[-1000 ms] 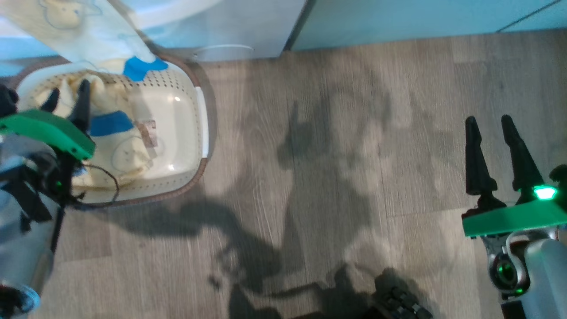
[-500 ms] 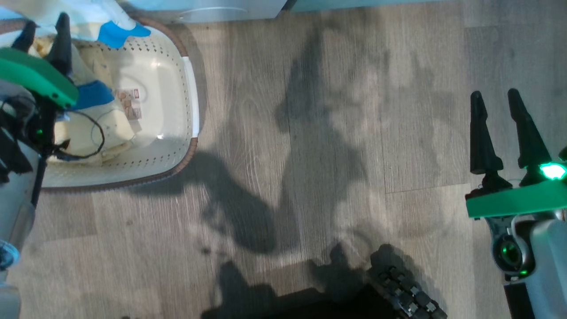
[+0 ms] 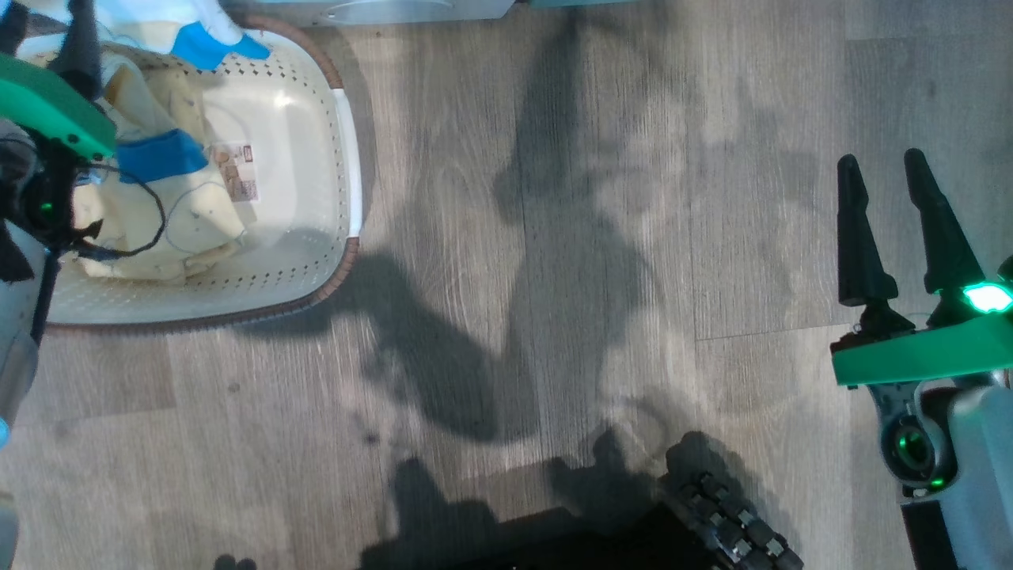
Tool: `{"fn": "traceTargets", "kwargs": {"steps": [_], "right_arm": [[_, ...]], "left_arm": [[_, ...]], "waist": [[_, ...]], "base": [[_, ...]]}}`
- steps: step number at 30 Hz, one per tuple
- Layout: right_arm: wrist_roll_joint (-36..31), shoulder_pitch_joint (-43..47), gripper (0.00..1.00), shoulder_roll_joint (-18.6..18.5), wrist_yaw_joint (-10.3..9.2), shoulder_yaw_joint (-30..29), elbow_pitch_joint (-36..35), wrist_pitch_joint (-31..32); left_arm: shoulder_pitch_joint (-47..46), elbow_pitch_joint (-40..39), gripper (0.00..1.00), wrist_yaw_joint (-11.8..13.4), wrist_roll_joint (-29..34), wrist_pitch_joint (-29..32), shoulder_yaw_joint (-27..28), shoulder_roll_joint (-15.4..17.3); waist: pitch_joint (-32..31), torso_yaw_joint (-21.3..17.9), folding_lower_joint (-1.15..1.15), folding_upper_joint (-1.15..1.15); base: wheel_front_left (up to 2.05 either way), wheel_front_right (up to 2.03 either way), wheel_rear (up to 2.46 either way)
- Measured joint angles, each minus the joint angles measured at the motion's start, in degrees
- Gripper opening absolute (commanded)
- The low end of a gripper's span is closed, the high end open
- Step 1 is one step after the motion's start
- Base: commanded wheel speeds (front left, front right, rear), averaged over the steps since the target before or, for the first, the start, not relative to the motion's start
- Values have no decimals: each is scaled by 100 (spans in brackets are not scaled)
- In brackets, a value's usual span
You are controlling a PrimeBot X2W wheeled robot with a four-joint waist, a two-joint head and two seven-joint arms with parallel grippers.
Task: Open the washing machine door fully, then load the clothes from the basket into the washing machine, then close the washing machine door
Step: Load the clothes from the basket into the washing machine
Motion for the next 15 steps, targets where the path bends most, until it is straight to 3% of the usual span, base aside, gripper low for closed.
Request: {"fn": "traceTargets", "kwargs": {"steps": [4, 5, 6, 8, 15], "right_arm": [[0, -4, 100, -8, 0, -2, 1, 0], [0, -8, 100, -8, 0, -2, 1, 0], [0, -16, 100, -8, 0, -2, 2, -1], [-4, -41, 100, -9, 0, -4, 3, -1], [-51, -63, 100, -14, 0, -16, 13, 0]], "left_arm": [[-22, -189, 100, 0, -134, 7, -334, 0], [-23, -248, 85, 0, -183, 7, -434, 5], [-23, -309, 49, 0, -215, 8, -541, 10], [-23, -486, 0, 0, -245, 7, -754, 37], [-23, -1135, 0, 0, -421, -55, -1326, 281]], "waist": [[13, 17, -1, 0], [15, 21, -1, 0], [14, 24, -1, 0], [7, 33, -1, 0], [-142, 83, -1, 0]], "base": [[0, 0, 0], [0, 0, 0], [0, 0, 0], [0, 0, 0], [0, 0, 0]]}}
